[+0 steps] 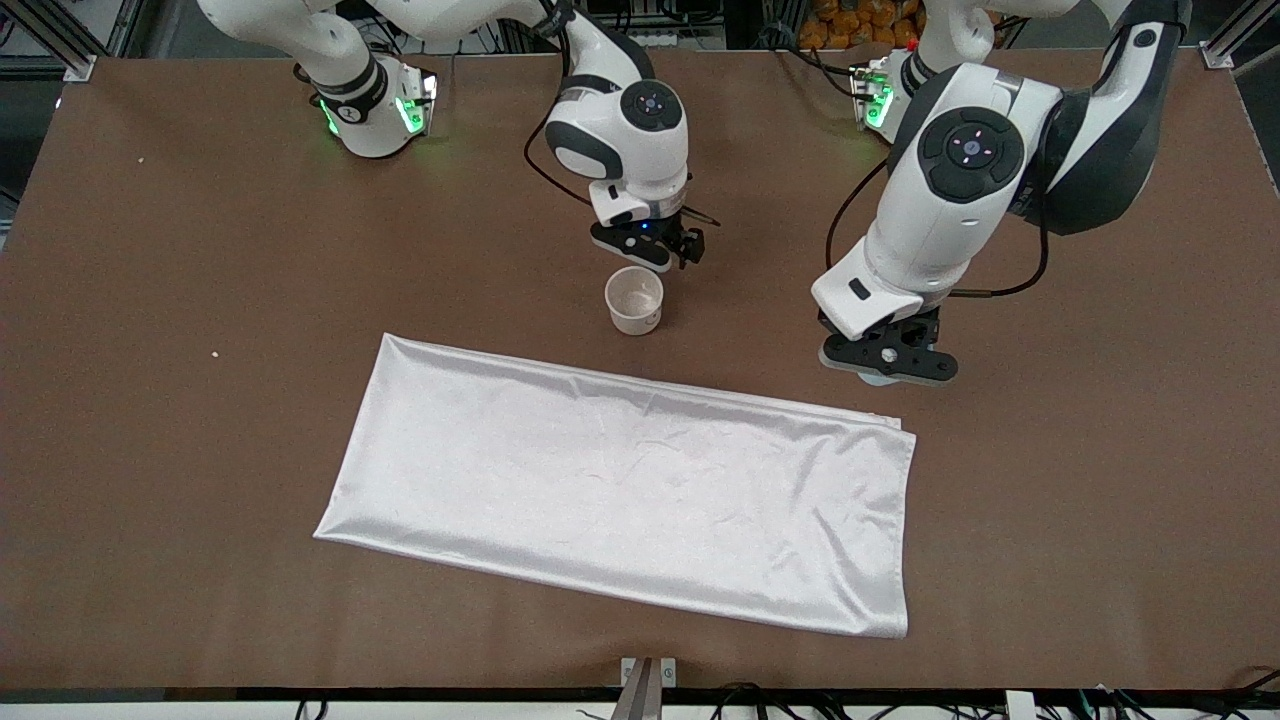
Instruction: Place blue cup into white mug on table
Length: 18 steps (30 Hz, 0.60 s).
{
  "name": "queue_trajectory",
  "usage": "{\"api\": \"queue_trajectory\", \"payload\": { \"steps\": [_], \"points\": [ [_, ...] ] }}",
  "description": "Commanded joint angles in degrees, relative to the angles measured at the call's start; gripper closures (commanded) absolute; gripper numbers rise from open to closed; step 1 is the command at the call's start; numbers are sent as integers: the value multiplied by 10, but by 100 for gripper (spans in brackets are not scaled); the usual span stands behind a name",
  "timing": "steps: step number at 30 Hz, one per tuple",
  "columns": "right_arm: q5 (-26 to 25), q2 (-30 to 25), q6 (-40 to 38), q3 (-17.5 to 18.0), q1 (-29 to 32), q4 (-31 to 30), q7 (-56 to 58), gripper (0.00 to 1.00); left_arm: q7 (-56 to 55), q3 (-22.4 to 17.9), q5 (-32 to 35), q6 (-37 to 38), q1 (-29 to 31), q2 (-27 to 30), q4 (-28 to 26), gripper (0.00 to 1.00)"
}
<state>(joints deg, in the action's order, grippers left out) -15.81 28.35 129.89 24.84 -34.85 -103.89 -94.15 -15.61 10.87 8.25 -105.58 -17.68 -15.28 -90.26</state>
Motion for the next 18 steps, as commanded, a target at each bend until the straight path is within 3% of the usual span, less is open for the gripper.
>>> {"api": "queue_trajectory", "payload": {
  "steps": [1,9,18],
  "points": [
    [-4,-26,-26,7,22,4,22,0,-14,4,1,-5,-2,2,-4,100],
    [-2,-26,-27,6,69,6,126,0,-33,5,4,-6,-12,-2,-4,100],
    [-2,-25,-28,5,174,6,292,0,-69,5,5,-14,-41,-13,-1,100]
  ]
}}
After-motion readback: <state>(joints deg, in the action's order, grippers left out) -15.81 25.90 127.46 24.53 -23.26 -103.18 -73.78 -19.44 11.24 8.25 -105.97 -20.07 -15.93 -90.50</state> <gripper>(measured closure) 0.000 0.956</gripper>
